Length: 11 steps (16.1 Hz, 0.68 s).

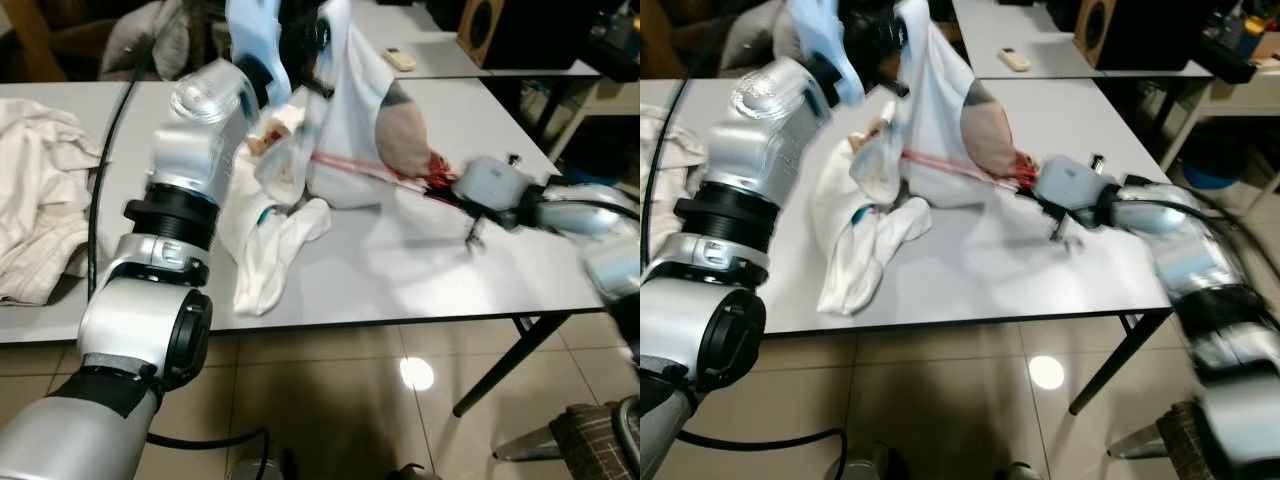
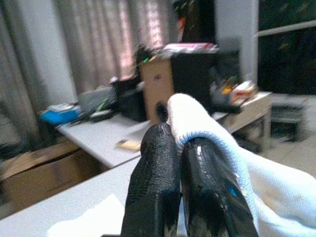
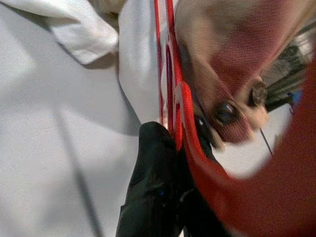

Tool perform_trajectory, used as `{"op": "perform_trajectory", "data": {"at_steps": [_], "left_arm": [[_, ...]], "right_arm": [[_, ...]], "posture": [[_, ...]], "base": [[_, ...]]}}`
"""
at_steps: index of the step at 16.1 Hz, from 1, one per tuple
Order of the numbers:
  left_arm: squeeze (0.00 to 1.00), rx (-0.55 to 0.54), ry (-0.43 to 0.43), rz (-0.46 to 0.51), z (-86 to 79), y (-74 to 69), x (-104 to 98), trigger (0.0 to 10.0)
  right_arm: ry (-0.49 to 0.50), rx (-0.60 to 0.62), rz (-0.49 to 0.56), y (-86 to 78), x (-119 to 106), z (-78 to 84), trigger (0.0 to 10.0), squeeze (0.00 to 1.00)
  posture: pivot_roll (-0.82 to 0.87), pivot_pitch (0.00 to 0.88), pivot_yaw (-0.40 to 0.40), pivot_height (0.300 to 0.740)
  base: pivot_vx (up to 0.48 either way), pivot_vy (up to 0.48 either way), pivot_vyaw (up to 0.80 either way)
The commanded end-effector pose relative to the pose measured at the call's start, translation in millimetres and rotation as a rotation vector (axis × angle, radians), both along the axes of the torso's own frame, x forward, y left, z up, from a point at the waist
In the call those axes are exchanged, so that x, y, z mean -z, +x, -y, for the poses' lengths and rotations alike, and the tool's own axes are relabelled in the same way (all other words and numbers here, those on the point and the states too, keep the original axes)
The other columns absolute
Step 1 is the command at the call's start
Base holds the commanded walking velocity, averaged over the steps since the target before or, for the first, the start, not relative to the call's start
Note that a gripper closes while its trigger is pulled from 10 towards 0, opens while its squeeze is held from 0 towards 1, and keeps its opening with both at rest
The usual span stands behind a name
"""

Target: Hang hanger

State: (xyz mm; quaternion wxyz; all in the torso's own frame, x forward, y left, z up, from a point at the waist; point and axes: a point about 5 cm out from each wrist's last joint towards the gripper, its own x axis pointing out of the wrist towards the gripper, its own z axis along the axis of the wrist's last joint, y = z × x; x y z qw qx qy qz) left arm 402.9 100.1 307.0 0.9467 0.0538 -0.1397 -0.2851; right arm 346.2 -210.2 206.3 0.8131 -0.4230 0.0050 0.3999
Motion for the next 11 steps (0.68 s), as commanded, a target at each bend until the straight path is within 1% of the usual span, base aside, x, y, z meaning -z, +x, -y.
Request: {"op": "perform_trajectory", "data": {"at_steps": [1,3,4,5,6,7,8,9,10,11], "left_arm": [[0.0,-0.041,0.043,0.02,0.2,3.1,-1,10.0],[0.0,-0.157,0.112,-0.011,-10.1,11.8,17,10.0],[0.0,-0.198,0.134,-0.035,-15.3,14.4,27,10.0],[0.0,-0.203,0.139,-0.052,-16.8,15.2,33,10.0],[0.0,-0.194,0.173,-0.094,-17.7,14.8,51,10.0],[0.0,-0.175,0.206,-0.133,-17.3,13.0,68,10.0],[0.0,-0.122,0.204,-0.185,-15.1,9.8,85,10.0],[0.0,-0.046,0.185,-0.23,-11.3,6.5,94,10.0],[0.0,0.051,0.156,-0.273,-6.3,1.9,100,10.0],[0.0,0.077,0.153,-0.278,-5.3,0.3,102,10.0]], "right_arm": [[0.019,-0.03,0.002,-6.6,-10,1.0,10.0,0.0],[0.027,-0.06,-0.043,-25.7,-15,9.3,10.0,0.0],[0.023,-0.078,-0.077,-39.8,-18,13.3,10.0,0.0],[0.025,-0.085,-0.096,-46.7,-19,14.9,10.0,0.0],[0.045,-0.09,-0.146,-62.7,-24,20.2,10.0,0.0],[0.056,-0.082,-0.195,-76.6,-27,26.1,10.0,0.0],[0.041,-0.04,-0.226,-88.1,-28,35.3,10.0,0.0],[0.027,0.008,-0.232,-94.7,-30,43.1,10.0,0.0],[-0.029,0.109,-0.242,-99.8,-29,58.7,10.0,0.0],[-0.06,0.155,-0.239,-101.1,-28,65.4,10.0,0.0]], "posture": [[0.01,0.0,0.06,0.723],[0.01,0.0,0.075,0.723],[0.0,0.0,0.08,0.723],[0.0,0.0,0.08,0.723],[0.0,0.0,0.083,0.723],[0.0,0.0,0.084,0.723],[0.0,0.0,0.087,0.723],[-0.01,0.0,0.091,0.723],[-0.01,0.0,0.094,0.723],[-0.01,0.0,0.096,0.723]], "base": [[0.0,0.0,0.0],[0.0,0.0,0.0],[0.0,0.0,0.0],[0.0,0.0,0.0],[0.0,0.0,0.0],[0.0,0.0,0.0],[0.0,0.0,0.0],[0.0,0.0,0.0],[0.0,0.0,0.0],[0.0,0.0,0.0]]}}
